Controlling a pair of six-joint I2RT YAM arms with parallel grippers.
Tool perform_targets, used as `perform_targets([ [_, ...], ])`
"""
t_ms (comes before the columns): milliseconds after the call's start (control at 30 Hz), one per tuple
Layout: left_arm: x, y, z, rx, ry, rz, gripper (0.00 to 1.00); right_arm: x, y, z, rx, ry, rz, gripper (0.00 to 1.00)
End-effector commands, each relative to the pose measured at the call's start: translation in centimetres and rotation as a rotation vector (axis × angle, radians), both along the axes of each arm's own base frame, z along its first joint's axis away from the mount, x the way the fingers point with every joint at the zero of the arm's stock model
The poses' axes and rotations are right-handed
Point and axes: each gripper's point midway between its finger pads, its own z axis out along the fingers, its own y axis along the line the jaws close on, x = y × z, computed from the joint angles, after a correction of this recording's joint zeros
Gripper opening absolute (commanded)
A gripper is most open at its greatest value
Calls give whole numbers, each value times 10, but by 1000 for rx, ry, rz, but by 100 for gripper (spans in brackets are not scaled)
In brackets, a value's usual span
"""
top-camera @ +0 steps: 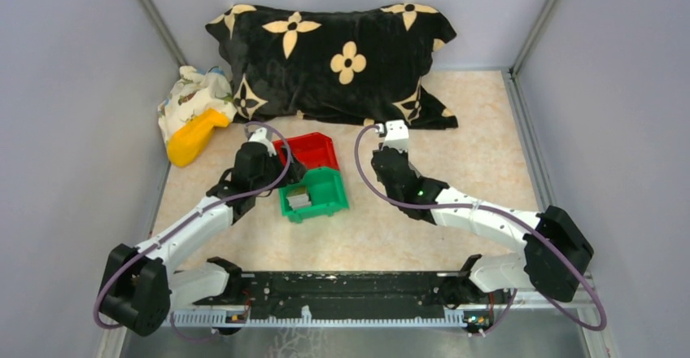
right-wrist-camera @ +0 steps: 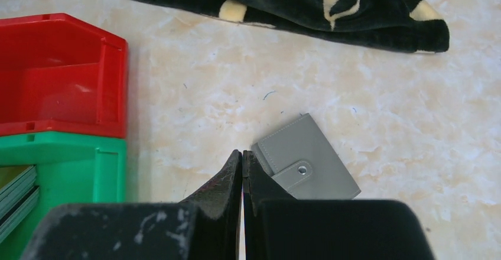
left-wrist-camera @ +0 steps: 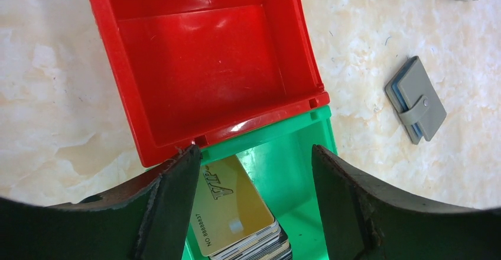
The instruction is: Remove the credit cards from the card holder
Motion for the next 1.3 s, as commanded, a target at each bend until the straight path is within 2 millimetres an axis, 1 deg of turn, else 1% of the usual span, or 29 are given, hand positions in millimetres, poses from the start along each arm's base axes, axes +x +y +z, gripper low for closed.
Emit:
perform_targets([
  [0, -1, 7, -15, 39, 42, 36, 76, 2, -5, 9, 24, -29, -47, 0],
  [133, 0, 14, -28, 84, 83, 63, 75, -1, -5, 3, 35, -18, -35, 0],
  [267, 4, 22, -33, 118, 84, 108, 75, -3, -9, -3, 31, -10, -47, 0],
  [333, 9, 24, -31, 129, 75, 121, 76, -3, -8, -5, 29, -4, -40, 2],
  [433, 15, 21, -19, 122, 48, 109, 75, 0, 1, -7, 28, 3, 1, 10],
  [533, 21, 19, -2, 127, 12, 101, 76, 7, 19, -5, 29, 13, 44, 20],
  [600, 26, 18, 11, 127, -14, 102, 76, 12, 35, -8, 31, 37, 86, 23],
  [700, 26, 17, 23, 110, -33, 96, 76, 22, 65, -12, 49, 61, 150, 24],
  [800, 19, 14, 29, 79, -44, 76, 76, 35, 90, -11, 69, 63, 186, 17],
  [900, 11, 14, 22, 63, -26, 71, 76, 50, 114, -12, 66, 65, 218, 12],
  [967, 4, 15, 13, 56, -3, 68, 76, 59, 130, -21, 50, 82, 240, 8],
  [1000, 1, 15, 8, 56, 10, 68, 76, 62, 138, -29, 39, 98, 253, 5],
  [1067, -3, 19, -1, 66, 29, 80, 76, 68, 153, -35, 40, 113, 283, 0],
  [1167, -5, 26, -11, 86, 38, 110, 76, 74, 173, -46, 60, 121, 332, 0],
  [1267, -4, 31, -16, 108, 41, 133, 75, 79, 185, -59, 58, 131, 354, 0],
])
